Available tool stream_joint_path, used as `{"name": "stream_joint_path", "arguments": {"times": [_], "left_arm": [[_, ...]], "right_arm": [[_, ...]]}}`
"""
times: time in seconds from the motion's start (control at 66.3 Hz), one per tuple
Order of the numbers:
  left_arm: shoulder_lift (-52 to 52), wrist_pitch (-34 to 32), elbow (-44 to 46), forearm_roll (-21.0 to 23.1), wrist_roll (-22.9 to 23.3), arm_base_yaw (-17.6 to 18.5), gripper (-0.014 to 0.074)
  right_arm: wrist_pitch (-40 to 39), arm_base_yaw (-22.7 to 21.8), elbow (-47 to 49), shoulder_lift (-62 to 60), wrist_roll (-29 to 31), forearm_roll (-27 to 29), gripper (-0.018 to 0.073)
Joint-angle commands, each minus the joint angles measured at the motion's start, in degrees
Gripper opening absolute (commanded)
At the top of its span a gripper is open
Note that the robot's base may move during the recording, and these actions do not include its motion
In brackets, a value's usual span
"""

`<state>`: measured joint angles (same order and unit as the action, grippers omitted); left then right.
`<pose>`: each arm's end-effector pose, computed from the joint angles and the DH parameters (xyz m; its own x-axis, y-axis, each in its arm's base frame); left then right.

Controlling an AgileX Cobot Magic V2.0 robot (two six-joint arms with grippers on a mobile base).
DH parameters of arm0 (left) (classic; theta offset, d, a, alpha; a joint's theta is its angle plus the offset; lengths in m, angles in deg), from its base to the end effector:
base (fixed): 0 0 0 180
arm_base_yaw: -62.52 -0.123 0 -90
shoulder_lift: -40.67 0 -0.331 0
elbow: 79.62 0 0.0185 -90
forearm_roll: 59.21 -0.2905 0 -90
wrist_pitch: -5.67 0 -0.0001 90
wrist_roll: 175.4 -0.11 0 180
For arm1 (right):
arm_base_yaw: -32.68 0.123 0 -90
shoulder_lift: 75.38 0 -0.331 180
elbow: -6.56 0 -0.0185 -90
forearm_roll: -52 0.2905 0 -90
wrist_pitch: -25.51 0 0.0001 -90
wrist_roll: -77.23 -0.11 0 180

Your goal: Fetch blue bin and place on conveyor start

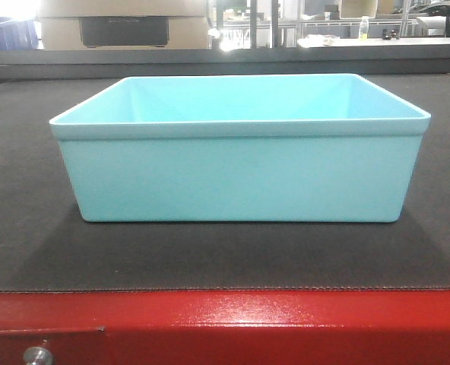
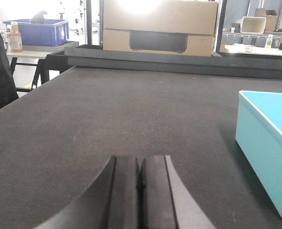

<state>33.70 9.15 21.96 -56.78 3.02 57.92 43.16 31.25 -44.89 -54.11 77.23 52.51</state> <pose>0.0693 0.0053 0.2070 0.0209 -0.0131 -0.9997 -0.0773 0.9969 -0.0147 0.0734 -0.0015 0.3462 -0.0063 0.0086 -0.9999 0.0223 0.9997 0.0085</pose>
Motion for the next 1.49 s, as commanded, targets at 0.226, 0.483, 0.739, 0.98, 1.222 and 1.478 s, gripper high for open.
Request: {"name": "stream_joint_path", "arguments": {"times": [0.226, 0.483, 0.739, 0.98, 1.222, 1.478], "left_arm": [[0.3, -1.5, 0.1, 0.3, -0.2, -0.2, -0.0111], [0.3, -1.5, 0.1, 0.3, -0.2, -0.2, -0.0111], [0.3, -1.5, 0.1, 0.3, -0.2, -0.2, -0.0111], [0.3, -1.5, 0.1, 0.3, -0.2, -0.2, -0.0111], [0.3, -1.5, 0.1, 0.3, -0.2, -0.2, -0.0111], [0.3, -1.5, 0.1, 0.3, -0.2, -0.2, -0.0111]], "right_arm": [[-1.5, -0.2, 0.0, -0.3, 0.5, -0.5, -0.0162], [-1.5, -1.8, -4.9, -4.6, 0.5, 1.0, -0.0162], [-1.5, -6.7, -21.4, -13.9, 0.5, 7.2, -0.0162], [-1.5, -6.8, -26.8, -14.6, 0.5, 2.6, -0.0162], [-1.5, -6.8, -26.8, -14.6, 0.5, 2.9, -0.0162], [-1.5, -6.8, -26.8, -14.6, 0.5, 4.5, -0.0162]]}}
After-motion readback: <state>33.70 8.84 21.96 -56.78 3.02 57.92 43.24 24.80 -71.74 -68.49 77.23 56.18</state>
